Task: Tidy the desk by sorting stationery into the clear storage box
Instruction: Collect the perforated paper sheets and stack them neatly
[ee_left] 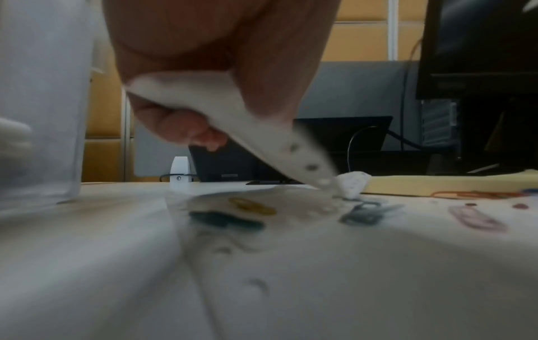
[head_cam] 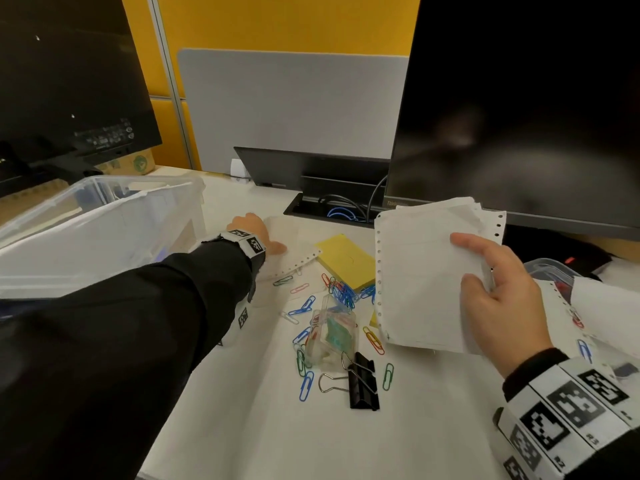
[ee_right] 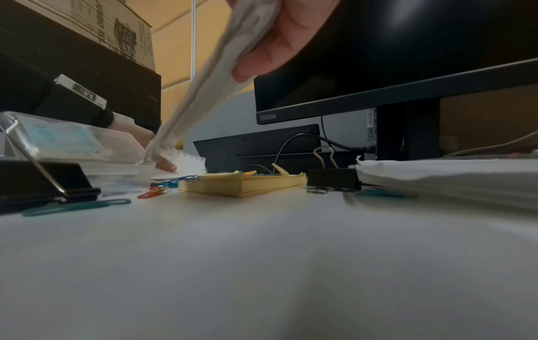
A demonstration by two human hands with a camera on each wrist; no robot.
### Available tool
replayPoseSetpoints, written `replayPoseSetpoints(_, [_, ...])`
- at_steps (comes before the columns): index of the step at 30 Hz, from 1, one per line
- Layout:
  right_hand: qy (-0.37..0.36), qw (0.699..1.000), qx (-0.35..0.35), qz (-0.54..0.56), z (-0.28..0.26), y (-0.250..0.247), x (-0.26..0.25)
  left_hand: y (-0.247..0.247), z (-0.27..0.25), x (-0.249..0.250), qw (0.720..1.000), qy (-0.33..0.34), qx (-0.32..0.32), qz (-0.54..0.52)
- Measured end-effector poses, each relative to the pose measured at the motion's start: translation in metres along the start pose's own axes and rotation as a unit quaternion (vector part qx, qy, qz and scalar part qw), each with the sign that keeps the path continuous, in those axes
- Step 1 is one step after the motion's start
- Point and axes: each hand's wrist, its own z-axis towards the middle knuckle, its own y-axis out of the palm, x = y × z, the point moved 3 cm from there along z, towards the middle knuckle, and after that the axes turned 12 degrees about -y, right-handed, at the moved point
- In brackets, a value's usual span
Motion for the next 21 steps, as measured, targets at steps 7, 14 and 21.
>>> replayPoseSetpoints(7, [0.0, 1.0, 0.001, -0.011, 0.002, -0.001, 0.005, 0.012, 0.002, -0.004, 0.995, -0.044, -0.061, 0.068])
replayPoseSetpoints(14, [-0.014, 1.0, 0.013, -0.017, 0.003, -0.001, 0.01, 0.008, -0.012, -0.005, 0.997, -0.019, -0.057, -0.038])
replayPoseSetpoints(21, [-0.023, 0.999, 0.031, -0.024, 0.008, 0.002, 0.01, -0.044, -0.059, 0.015, 0.95, 0.121, 0.012, -0.289])
